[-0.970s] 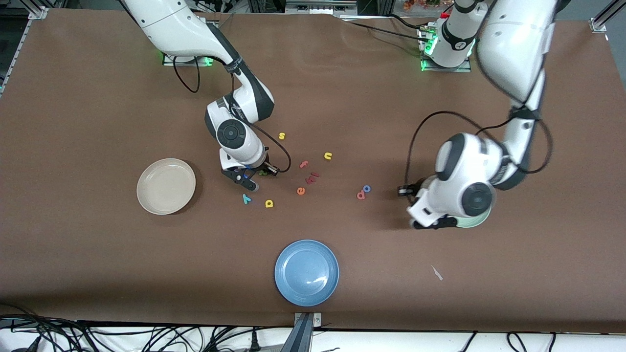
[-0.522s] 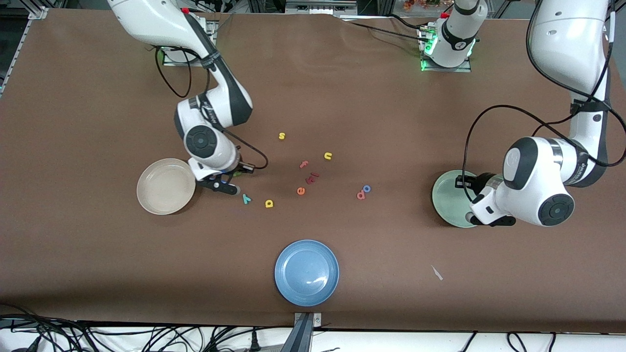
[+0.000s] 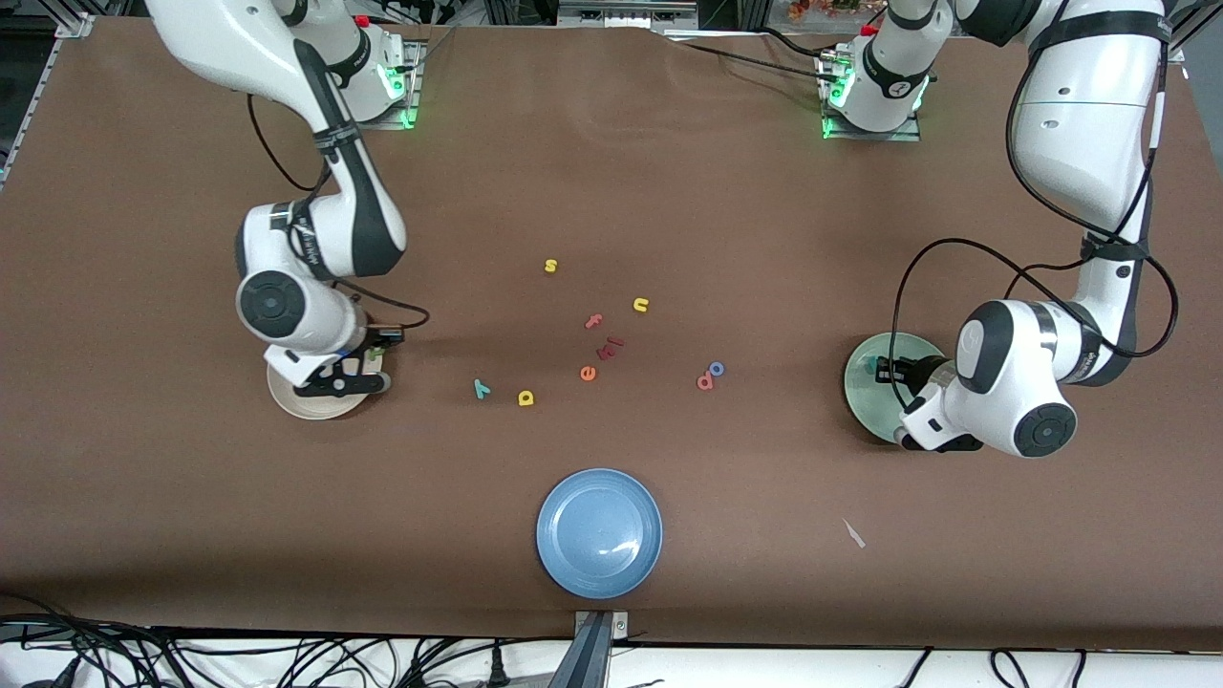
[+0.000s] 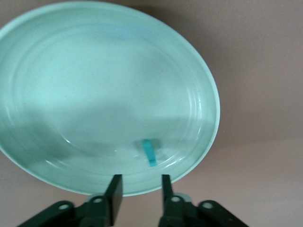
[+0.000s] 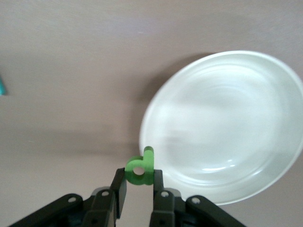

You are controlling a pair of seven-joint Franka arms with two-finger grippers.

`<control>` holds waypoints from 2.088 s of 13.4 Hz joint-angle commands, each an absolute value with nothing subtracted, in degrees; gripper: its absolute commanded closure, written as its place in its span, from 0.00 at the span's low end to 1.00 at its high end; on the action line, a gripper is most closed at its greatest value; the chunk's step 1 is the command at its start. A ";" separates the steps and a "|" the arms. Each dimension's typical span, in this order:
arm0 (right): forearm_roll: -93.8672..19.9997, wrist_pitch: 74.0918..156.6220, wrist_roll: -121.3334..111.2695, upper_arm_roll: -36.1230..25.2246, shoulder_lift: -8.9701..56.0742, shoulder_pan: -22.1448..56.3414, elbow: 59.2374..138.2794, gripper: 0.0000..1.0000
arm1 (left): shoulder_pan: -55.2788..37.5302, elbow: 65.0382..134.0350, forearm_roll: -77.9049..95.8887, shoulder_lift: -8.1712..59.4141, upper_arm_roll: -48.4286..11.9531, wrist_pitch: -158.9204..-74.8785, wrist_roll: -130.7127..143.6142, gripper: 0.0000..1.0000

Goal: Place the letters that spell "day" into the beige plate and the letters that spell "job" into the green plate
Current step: 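Drop the d on the white plate while the left gripper drops j on green, then grasp the cyan y with the right gripper while the left grasps the pink p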

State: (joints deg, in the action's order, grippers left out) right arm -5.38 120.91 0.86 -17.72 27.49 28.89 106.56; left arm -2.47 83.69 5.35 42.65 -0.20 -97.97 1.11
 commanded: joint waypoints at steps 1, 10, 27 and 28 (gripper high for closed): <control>-5.80 122.51 -7.53 -18.37 28.03 26.38 107.32 1.00 | -1.85 83.24 5.62 39.83 -1.05 -96.07 7.16 0.00; -9.23 121.02 -0.72 -14.25 29.26 27.07 102.14 0.00 | -12.29 82.97 8.08 36.82 -4.39 -100.72 62.29 0.00; -8.44 141.67 0.18 -5.27 40.86 29.88 97.65 0.00 | -27.15 84.29 7.47 45.43 -3.69 -126.12 105.46 0.06; -7.92 141.94 0.18 -5.27 41.22 30.06 97.56 0.01 | -27.51 84.03 6.69 46.05 -3.60 -126.12 106.51 0.06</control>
